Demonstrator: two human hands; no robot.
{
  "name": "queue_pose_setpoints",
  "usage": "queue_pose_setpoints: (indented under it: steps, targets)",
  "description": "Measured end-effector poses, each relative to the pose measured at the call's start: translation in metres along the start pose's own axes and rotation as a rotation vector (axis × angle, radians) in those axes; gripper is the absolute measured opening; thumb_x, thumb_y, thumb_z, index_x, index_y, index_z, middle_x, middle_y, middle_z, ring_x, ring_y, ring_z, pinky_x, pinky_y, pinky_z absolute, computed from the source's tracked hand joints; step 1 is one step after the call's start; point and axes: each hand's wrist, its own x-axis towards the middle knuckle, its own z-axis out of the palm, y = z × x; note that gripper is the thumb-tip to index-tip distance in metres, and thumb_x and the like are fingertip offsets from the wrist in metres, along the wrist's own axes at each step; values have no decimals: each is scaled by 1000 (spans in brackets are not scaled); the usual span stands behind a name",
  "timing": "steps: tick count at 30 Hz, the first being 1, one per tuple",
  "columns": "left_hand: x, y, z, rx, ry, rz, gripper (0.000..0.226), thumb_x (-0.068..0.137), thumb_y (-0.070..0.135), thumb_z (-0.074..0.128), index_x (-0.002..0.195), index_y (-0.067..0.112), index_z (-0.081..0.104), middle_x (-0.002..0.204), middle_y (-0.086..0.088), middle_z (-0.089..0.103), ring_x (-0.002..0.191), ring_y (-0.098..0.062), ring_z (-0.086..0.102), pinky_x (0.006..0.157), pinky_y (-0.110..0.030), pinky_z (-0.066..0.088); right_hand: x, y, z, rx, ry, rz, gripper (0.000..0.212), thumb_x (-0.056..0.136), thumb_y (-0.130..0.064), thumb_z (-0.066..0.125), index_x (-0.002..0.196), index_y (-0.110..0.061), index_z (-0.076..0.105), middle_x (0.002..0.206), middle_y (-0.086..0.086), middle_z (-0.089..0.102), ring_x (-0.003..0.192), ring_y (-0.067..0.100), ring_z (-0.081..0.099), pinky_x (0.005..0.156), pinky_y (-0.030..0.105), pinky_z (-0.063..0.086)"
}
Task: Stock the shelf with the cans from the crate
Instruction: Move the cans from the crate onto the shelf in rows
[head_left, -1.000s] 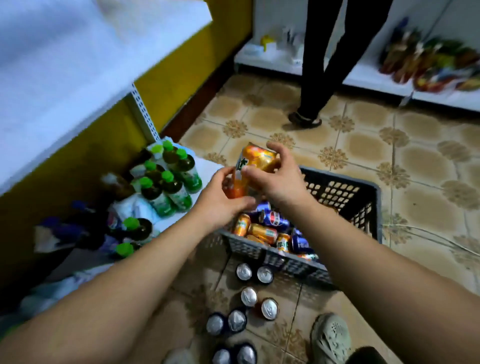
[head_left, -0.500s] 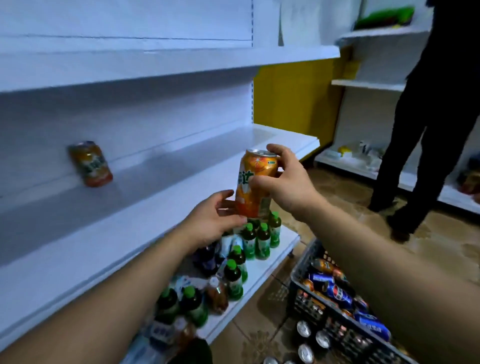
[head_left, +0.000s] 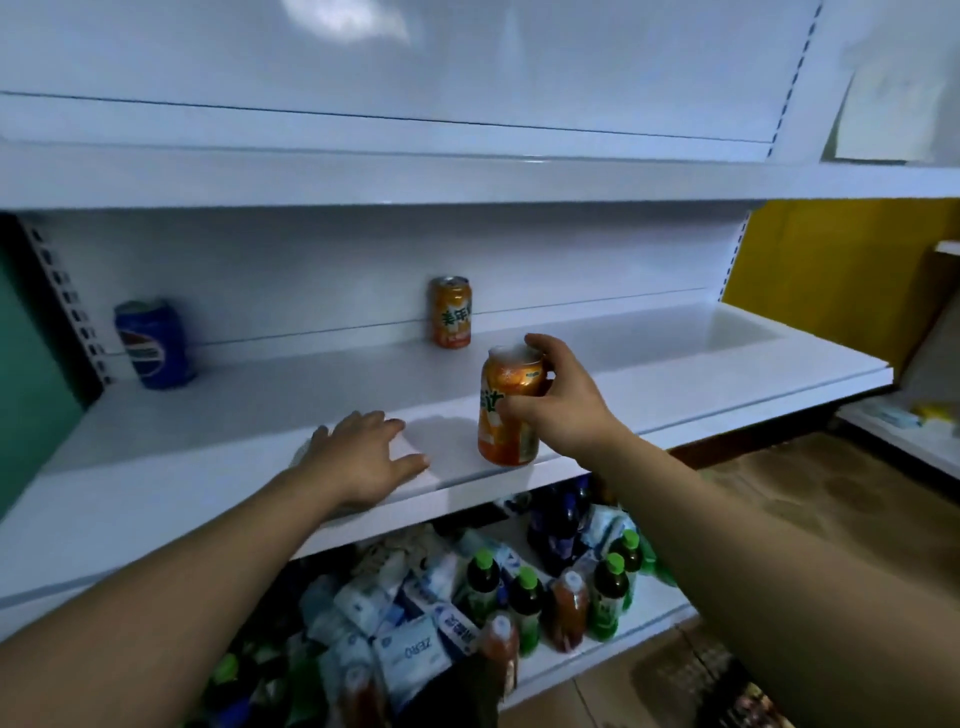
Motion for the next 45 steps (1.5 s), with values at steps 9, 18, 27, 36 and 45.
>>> queue_pose_setpoints:
  steps: [9,18,27,36,45]
  targets:
    - [29,-2,13,-7,-100,-112,78,82,79,23,149,41,8,161,8,-3,148,-20,-4,115,-58,0,53,16,11,-49,-124,0,76,84,-5,69,144,-31,30,134,-1,45,114,18,50,91,33,46]
    - [49,8,25,37,-116,-112,81,79,82,18,148,44,-1,159,12,-10,147,-17,-11,112,-63,-3,85,45,11,-366,-8,-147,74,80,-26,77,138,-38,32,138,2,30,116,18,42,97,35,46]
    - [48,7,27,7,-117,-116,80,79,81,17,148,46,-4,158,14,-14,146,-14,-16,113,-60,-7,152,64,21,-354,62,-76,94,85,-27,72,152,-33,6,140,9,34,126,28,45,101,37,41]
    - [47,6,28,-17,-113,-130,82,75,83,17,146,48,-4,157,18,-15,144,-9,-18,114,-57,-10,209,97,23,-325,157,-67,86,84,-25,68,151,-23,15,141,4,47,127,25,48,101,37,41]
    - [46,10,25,-26,-109,-149,124,28,97,-19,144,52,-10,153,24,-20,142,-4,-22,115,-54,-11,247,109,30,-303,149,-88,85,83,-28,68,151,-23,17,135,5,52,121,26,53,100,43,46]
